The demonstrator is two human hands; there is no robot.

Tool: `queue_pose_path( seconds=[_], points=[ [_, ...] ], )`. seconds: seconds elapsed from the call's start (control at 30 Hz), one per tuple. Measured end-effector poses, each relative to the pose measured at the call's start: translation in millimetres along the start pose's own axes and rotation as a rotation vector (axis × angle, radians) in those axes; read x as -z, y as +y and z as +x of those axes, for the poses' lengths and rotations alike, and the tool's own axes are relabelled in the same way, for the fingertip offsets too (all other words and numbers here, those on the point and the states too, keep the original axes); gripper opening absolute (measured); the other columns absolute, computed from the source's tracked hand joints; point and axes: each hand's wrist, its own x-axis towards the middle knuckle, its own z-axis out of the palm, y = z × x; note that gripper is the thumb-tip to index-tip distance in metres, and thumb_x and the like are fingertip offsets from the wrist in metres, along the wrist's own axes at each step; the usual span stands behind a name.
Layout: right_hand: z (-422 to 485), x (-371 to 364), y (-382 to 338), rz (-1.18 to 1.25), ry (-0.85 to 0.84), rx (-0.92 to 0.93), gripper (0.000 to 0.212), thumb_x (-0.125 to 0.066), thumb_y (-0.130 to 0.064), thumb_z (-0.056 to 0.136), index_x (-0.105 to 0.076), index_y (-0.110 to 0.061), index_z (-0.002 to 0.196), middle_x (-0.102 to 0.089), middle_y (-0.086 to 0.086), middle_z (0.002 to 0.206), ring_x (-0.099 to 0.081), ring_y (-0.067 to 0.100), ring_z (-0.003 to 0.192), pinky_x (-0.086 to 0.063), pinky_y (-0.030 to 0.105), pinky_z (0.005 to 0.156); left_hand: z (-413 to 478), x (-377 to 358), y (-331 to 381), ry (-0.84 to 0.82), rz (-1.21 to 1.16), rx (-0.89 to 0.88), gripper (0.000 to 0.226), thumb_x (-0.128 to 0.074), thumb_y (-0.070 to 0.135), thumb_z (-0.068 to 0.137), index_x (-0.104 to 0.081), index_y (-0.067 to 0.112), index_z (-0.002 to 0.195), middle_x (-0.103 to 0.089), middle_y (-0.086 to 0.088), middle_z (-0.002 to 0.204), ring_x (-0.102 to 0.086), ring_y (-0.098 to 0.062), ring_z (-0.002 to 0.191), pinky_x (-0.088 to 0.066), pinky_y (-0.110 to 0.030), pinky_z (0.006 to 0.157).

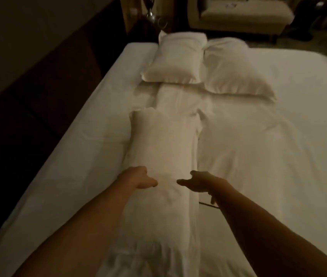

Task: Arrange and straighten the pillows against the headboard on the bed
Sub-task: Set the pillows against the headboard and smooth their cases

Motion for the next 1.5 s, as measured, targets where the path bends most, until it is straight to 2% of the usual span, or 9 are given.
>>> queue_pose_path(
  seconds=[0.1,0.3,0.5,0.6,0.73,0.97,1.1,1.23,1.5],
  points=[
    [34,-38,4,0.085,0.005,-0.027,0.099,-0.041,-0.076,0.085,-0.004,-0.018,0.156,-0.029,0.015,0.157,-0.038,0.038,0.137,-0.044,0.053,0.103,23,-37,-20,0.067,-0.035,0.074,0.085,-0.056,0.070,0.072,-0.034,0.036,0.147,-0.043,-0.005,0.150,-0.050,-0.030,0.128,-0.048,-0.038,0.097],
    [92,-100,1,0.382,0.051,-0.028,0.110,-0.037,-0.085,0.076,0.021,-0.030,0.151,-0.031,0.022,0.153,-0.045,0.042,0.129,-0.043,0.053,0.104,70,-79,-48,0.272,-0.187,0.188,0.080,-0.049,0.086,0.068,-0.034,0.049,0.138,-0.040,-0.010,0.139,-0.052,-0.038,0.118,-0.044,-0.042,0.094],
    [131,-141,8,0.492,0.232,-0.062,0.115,-0.040,-0.094,0.063,0.027,-0.046,0.144,-0.034,0.028,0.146,-0.042,0.046,0.127,-0.037,0.052,0.106,117,-90,-69,0.322,-0.260,0.125,0.108,-0.054,0.093,0.055,-0.017,0.050,0.147,-0.026,-0.008,0.155,-0.034,-0.038,0.136,-0.037,-0.050,0.107],
    [144,-151,8,0.560,0.304,-0.081,0.119,-0.042,-0.098,0.052,0.029,-0.056,0.138,-0.023,0.027,0.151,-0.028,0.047,0.135,-0.026,0.055,0.111,134,-94,-83,0.302,-0.346,0.077,0.120,-0.053,0.096,0.050,-0.010,0.047,0.150,-0.026,-0.007,0.159,-0.031,-0.031,0.142,-0.034,-0.047,0.113],
    [154,-153,6,0.736,0.342,-0.117,0.126,-0.046,-0.101,0.040,0.019,-0.059,0.140,-0.009,0.016,0.160,-0.012,0.043,0.144,-0.017,0.059,0.114,152,-97,-94,0.251,-0.512,0.128,0.134,-0.050,0.102,0.036,-0.003,0.049,0.150,-0.033,-0.014,0.155,-0.043,-0.037,0.135,-0.039,-0.046,0.111],
    [154,-155,-2,0.607,0.489,-0.125,0.117,-0.037,-0.101,0.053,0.003,-0.048,0.150,-0.043,0.013,0.149,-0.040,0.041,0.133,-0.027,0.060,0.108,165,-94,-120,0.177,-0.761,0.170,0.142,-0.052,0.102,0.029,-0.006,0.044,0.151,-0.039,-0.004,0.154,-0.047,-0.030,0.133,-0.039,-0.036,0.107],
    [147,-141,-8,1.043,0.440,0.011,0.115,-0.059,-0.088,0.059,-0.004,-0.047,0.151,-0.031,0.005,0.158,-0.039,0.036,0.135,-0.033,0.053,0.111,169,-85,-129,0.146,-0.848,0.146,0.137,-0.063,0.096,0.035,-0.023,0.035,0.151,-0.044,0.001,0.151,-0.050,-0.026,0.131,-0.041,-0.039,0.109],
    [131,-127,-28,1.104,0.409,0.030,0.107,-0.063,-0.082,0.064,-0.009,-0.049,0.150,-0.031,-0.001,0.157,-0.043,0.033,0.132,-0.037,0.056,0.108,155,-69,-127,0.132,-0.949,0.112,0.129,-0.070,0.092,0.032,-0.044,0.034,0.143,-0.058,0.002,0.138,-0.059,-0.024,0.117,-0.047,-0.038,0.102],
    [70,-96,-79,1.222,0.452,0.090,0.081,-0.066,-0.064,0.078,-0.033,-0.036,0.147,-0.052,0.000,0.140,-0.052,0.025,0.117,-0.043,0.046,0.101,101,9,-124,0.242,-0.851,0.003,0.120,-0.059,0.098,0.031,-0.053,0.039,0.136,-0.062,0.003,0.132,-0.060,-0.024,0.111,-0.046,-0.029,0.085]
  ],
)
